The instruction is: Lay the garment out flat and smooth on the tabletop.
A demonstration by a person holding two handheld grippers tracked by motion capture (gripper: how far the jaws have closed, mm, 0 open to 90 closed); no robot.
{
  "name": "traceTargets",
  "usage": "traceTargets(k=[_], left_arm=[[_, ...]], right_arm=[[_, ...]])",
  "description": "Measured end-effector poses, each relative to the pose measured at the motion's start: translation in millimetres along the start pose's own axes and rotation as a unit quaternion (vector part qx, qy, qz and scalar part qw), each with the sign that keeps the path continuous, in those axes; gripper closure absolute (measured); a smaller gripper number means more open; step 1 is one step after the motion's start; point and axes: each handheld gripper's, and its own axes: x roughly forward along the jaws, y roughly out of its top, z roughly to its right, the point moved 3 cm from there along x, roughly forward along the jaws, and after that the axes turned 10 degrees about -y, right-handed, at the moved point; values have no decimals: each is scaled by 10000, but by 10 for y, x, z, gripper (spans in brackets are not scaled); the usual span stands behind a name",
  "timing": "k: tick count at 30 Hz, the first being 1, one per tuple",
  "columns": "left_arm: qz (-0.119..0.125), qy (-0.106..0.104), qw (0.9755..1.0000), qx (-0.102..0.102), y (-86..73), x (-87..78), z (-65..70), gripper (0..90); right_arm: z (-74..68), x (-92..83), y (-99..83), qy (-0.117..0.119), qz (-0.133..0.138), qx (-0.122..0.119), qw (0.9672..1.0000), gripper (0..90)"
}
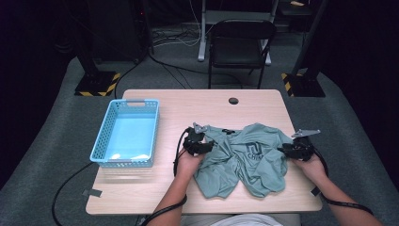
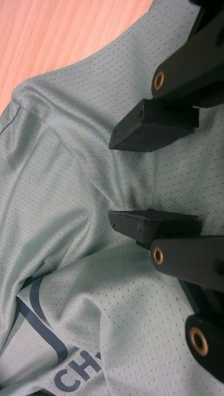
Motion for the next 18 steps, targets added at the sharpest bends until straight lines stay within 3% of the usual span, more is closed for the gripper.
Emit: traceTargets(k=[7, 11, 14, 16, 18], left_arm=[[-269, -144, 9989, 356, 57, 267, 175, 451], [-476, -30, 9976, 504, 47, 388, 189, 459], [-574, -96, 9970, 505, 45, 447, 174, 490], [-655, -280, 9960, 535, 34, 487, 182, 624], [-689, -326, 9950, 651, 38, 493, 197, 723]], right_arm=[[-8, -8, -20, -25, 46, 42, 10000, 577], [-5, -27, -42, -33, 58, 38, 10000, 574], [1, -40, -60, -38, 75, 40, 10000, 573], [3, -50, -73, -47, 85, 54, 9999, 573], [7, -57, -83, -56, 96, 47, 9999, 573]])
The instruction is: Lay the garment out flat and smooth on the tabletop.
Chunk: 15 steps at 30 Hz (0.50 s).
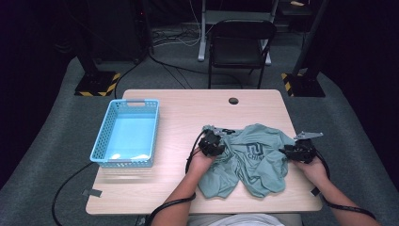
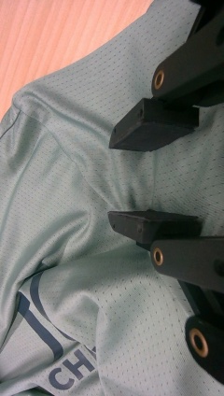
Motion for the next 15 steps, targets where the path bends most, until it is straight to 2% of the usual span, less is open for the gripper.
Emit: traceTargets(k=[2, 5, 6, 8, 9, 11, 15], left_arm=[[116, 20, 9999, 72, 29, -68, 3, 812], [453, 185, 9988, 9, 68, -267, -52, 841], [561, 296, 9980, -23, 67, -353, -88, 844], [716, 646, 9953, -99, 41, -542, -179, 845], [751, 873, 9933, -135, 15, -644, -235, 845], [808, 1313, 9877, -252, -62, -852, -358, 846], [871, 2082, 9721, -638, -275, -1227, -579, 846]], right_arm=[[1, -9, -9, -5, -2, 15, 10000, 572], [11, -17, -20, -11, 5, 18, 10000, 573], [12, -18, -21, -11, 3, 20, 10000, 572], [12, -17, -18, -13, -6, 16, 10000, 570], [11, -18, -15, -19, -24, 13, 10000, 568], [18, -12, -6, -38, -34, -14, 10000, 565], [40, -1, 21, -68, -125, 10, 9999, 552]])
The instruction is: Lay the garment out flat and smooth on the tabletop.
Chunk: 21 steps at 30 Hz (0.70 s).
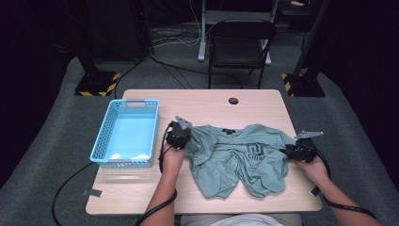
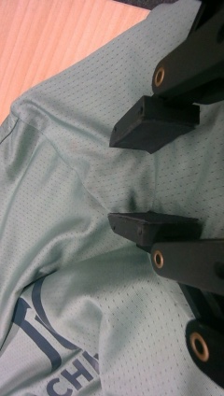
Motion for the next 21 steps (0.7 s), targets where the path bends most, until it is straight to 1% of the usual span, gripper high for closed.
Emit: traceTargets(k=[2, 3, 4, 5, 6, 7, 9, 11, 12, 13, 14, 15, 16, 18, 21], left_arm=[[-10, 349, 9992, -180, -74, -132, -160, 846], [-6, 471, 9986, -249, -106, -182, -213, 845], [-33, 571, 9979, -313, -136, -225, -254, 845], [-49, 639, 9972, -386, -163, -259, -281, 844], [-140, 810, 9960, -358, -194, -291, -295, 843], [-221, 937, 9950, -275, -211, -314, -290, 841], [-271, 1090, 9934, -212, -220, -354, -278, 832], [-208, 1145, 9926, -334, -223, -400, -293, 811], [-115, 1168, 9917, -531, -233, -440, -326, 773], [-82, 1188, 9911, -597, -244, -456, -340, 708], [-44, 1145, 9911, -671, -262, -470, -351, 678], [-33, 1050, 9919, -719, -281, -475, -353, 666], [-34, 1026, 9918, -755, -293, -469, -349, 655], [-98, 970, 9927, -708, -311, -434, -316, 627], [-218, 843, 9949, -513, -308, -349, -222, 623]], right_arm=[[2, -7, 21, -51, -44, -30, 10000, 552], [-3, -35, 43, -167, 58, -88, 9998, 561], [-8, -65, 70, -216, 177, -134, 9995, 561], [-12, -91, 100, -214, 283, -136, 9993, 561], [-15, -113, 131, -211, 383, -112, 9990, 557], [-18, -123, 166, -207, 458, -102, 9987, 547], [-23, -99, 198, -205, 477, -124, 9986, 533], [-29, -36, 209, -214, 406, -159, 9988, 530], [-30, -9, 209, -218, 361, -173, 9990, 529], [-31, 41, 214, -204, 317, -191, 9991, 528], [-31, 62, 218, -205, 303, -210, 9991, 528], [-33, 83, 226, -202, 297, -227, 9991, 527], [-37, 100, 235, -191, 295, -220, 9991, 526], [-40, 133, 252, -199, 294, -263, 9990, 526], [-45, 180, 257, -216, 237, -281, 9991, 526]])
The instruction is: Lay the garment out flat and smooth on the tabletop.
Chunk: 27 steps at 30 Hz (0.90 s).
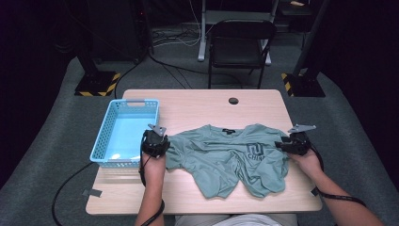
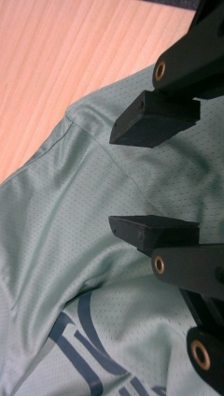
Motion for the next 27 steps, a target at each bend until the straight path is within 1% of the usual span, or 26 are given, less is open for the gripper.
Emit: traceTargets(k=[2, 4, 8, 11, 13, 15, 16, 18, 19, 23, 25, 26, 27], left_arm=[[-54, -53, 9999, 70, -2, 42, 49, 618], [-99, -148, 9998, 97, -10, 85, 92, 609], [-255, -366, 9988, 200, -38, 213, 200, 592], [-377, -667, 9968, 235, -72, 340, 291, 564], [-503, -906, 9942, 285, -110, 450, 356, 532], [-672, -968, 9924, 350, -151, 552, 404, 510], [-716, -1016, 9916, 355, -167, 594, 419, 504], [-774, -1029, 9912, 298, -194, 657, 420, 494], [-741, -1060, 9913, 240, -202, 678, 409, 489], [-589, -1121, 9918, -189, -206, 736, 311, 461], [-544, -1083, 9924, -195, -186, 773, 274, 459], [-599, -1080, 9921, -201, -155, 799, 256, 459], [-703, -1072, 9915, -208, -116, 826, 235, 459]], right_arm=[[4, 28, -18, -34, -70, -66, 9999, 527], [16, 37, -36, -60, -116, -66, 9999, 528], [99, 32, -66, -63, -142, 118, 9998, 528], [175, 12, -100, -123, -170, 206, 9996, 531], [217, -6, -121, -166, -205, 262, 9993, 533], [264, -19, -144, -196, -206, 316, 9991, 535], [283, -25, -153, -210, -210, 334, 9990, 536], [309, -30, -168, -241, -194, 374, 9988, 536], [318, -31, -172, -252, -191, 397, 9987, 536], [356, -14, -172, -287, -151, 446, 9985, 536], [385, 6, -158, -283, -155, 454, 9984, 540], [406, 17, -145, -274, -188, 440, 9985, 544], [430, 28, -129, -278, -234, 436, 9984, 544]])
